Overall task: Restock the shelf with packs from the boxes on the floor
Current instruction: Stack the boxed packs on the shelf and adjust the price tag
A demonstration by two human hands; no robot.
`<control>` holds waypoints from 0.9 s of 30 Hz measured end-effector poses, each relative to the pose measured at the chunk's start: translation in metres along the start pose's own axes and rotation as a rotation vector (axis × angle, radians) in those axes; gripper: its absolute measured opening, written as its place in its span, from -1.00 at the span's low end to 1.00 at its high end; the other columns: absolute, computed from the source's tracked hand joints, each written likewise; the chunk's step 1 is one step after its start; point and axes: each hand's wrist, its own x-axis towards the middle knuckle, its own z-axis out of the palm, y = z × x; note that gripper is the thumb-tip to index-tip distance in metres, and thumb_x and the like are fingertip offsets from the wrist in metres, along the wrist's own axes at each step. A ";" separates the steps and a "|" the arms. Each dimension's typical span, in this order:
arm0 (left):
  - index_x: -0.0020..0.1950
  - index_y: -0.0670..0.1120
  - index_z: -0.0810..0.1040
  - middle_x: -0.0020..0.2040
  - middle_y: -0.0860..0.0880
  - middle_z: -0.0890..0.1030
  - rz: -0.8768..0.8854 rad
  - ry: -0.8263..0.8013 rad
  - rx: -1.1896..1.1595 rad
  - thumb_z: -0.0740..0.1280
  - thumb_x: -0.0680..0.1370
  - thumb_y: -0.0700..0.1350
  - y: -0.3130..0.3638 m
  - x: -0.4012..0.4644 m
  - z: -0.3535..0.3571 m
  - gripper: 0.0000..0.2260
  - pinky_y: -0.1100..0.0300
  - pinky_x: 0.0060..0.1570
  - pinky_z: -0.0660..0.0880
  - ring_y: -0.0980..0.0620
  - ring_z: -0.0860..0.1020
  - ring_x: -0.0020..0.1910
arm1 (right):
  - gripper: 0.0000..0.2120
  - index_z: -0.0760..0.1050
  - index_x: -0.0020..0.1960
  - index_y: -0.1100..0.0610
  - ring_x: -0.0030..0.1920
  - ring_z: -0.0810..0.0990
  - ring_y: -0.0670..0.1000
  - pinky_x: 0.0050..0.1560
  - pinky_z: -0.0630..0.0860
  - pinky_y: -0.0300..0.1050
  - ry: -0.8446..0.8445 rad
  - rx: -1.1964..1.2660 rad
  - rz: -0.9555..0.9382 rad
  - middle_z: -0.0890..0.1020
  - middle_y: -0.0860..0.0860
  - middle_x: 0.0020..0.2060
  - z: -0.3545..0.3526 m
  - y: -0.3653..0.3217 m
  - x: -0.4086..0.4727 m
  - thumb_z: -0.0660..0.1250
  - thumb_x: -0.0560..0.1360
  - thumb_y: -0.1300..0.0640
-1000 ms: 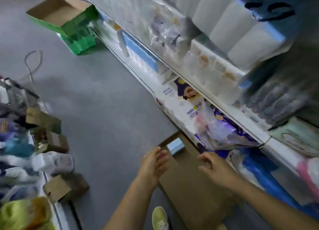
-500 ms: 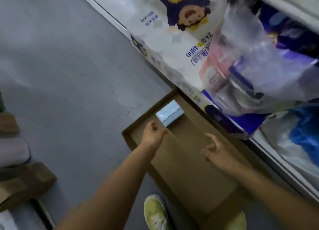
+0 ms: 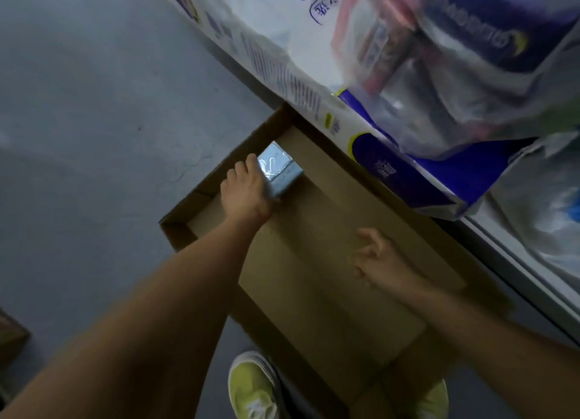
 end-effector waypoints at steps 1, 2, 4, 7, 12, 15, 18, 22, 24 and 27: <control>0.52 -0.10 0.11 0.36 -0.15 0.39 -0.012 0.000 -0.021 0.51 0.40 0.12 -0.002 -0.004 -0.002 -0.14 -0.05 0.22 0.37 -0.16 0.40 0.29 | -0.46 0.25 0.46 0.00 0.09 0.57 0.05 -0.03 0.52 -0.14 -0.006 0.003 0.003 0.55 0.09 0.15 -0.002 0.002 0.000 0.34 0.54 0.18; 0.50 -0.09 0.14 0.32 -0.13 0.42 -0.053 -0.020 -0.087 0.50 0.40 0.14 -0.004 -0.008 -0.003 -0.17 -0.03 0.16 0.40 -0.16 0.43 0.25 | -0.46 0.25 0.47 0.02 0.09 0.57 0.04 -0.05 0.52 -0.16 -0.013 0.008 0.001 0.54 0.09 0.17 -0.003 0.001 -0.002 0.34 0.54 0.18; 0.48 -0.05 0.16 0.25 -0.09 0.45 -0.191 -0.108 -0.391 0.51 0.41 0.11 -0.011 -0.020 -0.009 -0.21 0.02 -0.01 0.48 -0.12 0.49 0.14 | -0.47 0.25 0.47 0.04 0.07 0.58 0.03 -0.13 0.51 -0.21 -0.020 0.014 -0.002 0.53 0.09 0.19 -0.007 -0.003 -0.007 0.33 0.55 0.19; 0.44 -0.02 0.27 0.12 -0.06 0.52 -0.338 -0.293 -0.886 0.52 0.42 -0.04 -0.023 -0.051 -0.022 -0.33 0.14 -0.13 0.55 -0.03 0.57 -0.03 | -0.49 0.24 0.47 0.03 -0.01 0.58 0.01 -0.23 0.49 -0.19 -0.022 0.061 -0.003 0.55 0.04 0.10 -0.015 -0.013 -0.018 0.31 0.57 0.15; 0.36 0.01 0.46 0.04 -0.08 0.68 -0.374 -0.465 -1.238 0.49 0.44 -0.03 -0.033 -0.106 -0.050 -0.49 0.14 -0.13 0.61 -0.02 0.67 -0.02 | -0.52 0.26 0.48 0.00 0.11 0.55 0.05 -0.16 0.52 -0.11 0.059 0.120 -0.034 0.49 0.04 0.26 -0.029 -0.042 -0.051 0.25 0.59 -0.01; 0.33 -0.01 0.49 0.03 -0.08 0.71 -0.353 -0.517 -1.396 0.52 0.35 0.01 -0.031 -0.139 -0.073 -0.44 0.13 -0.10 0.61 0.01 0.68 -0.05 | -0.49 0.29 0.48 0.00 0.23 0.50 0.10 -0.05 0.53 -0.01 0.054 0.204 -0.033 0.46 0.05 0.34 -0.037 -0.057 -0.079 0.23 0.58 -0.12; 0.31 -0.01 0.52 0.11 -0.10 0.68 -0.342 -0.544 -1.464 0.51 0.18 0.11 -0.026 -0.171 -0.101 -0.29 0.07 -0.03 0.60 -0.03 0.64 0.03 | -0.54 0.43 0.35 -0.08 0.17 0.58 0.09 0.12 0.54 0.17 -0.026 0.308 -0.065 0.58 0.02 0.22 -0.047 -0.067 -0.113 0.24 0.53 -0.25; 0.25 -0.05 0.54 0.06 -0.11 0.67 -0.321 -0.565 -1.476 0.48 0.14 0.13 -0.022 -0.206 -0.143 -0.31 0.07 0.00 0.56 -0.03 0.60 0.01 | -0.42 0.38 0.39 -0.04 0.14 0.59 0.04 0.20 0.52 0.14 -0.025 0.294 -0.181 0.60 0.01 0.18 -0.067 -0.084 -0.158 0.36 0.45 -0.23; 0.17 -0.02 0.56 -0.01 -0.10 0.68 -0.262 -0.538 -1.443 0.48 0.14 0.11 -0.022 -0.225 -0.175 -0.38 0.07 -0.02 0.53 -0.01 0.60 -0.06 | -0.34 0.33 0.44 -0.01 0.19 0.55 0.03 0.25 0.48 0.08 -0.040 0.186 -0.274 0.58 -0.02 0.16 -0.082 -0.102 -0.188 0.44 0.41 -0.14; 0.17 0.00 0.57 0.00 -0.11 0.69 -0.130 -0.507 -1.343 0.48 0.18 0.06 -0.021 -0.256 -0.228 -0.43 0.09 -0.10 0.50 -0.02 0.61 -0.09 | -0.14 0.29 0.49 -0.01 0.30 0.46 0.00 0.30 0.44 -0.02 -0.149 -0.051 -0.405 0.46 0.03 0.32 -0.105 -0.134 -0.233 0.59 0.29 -0.06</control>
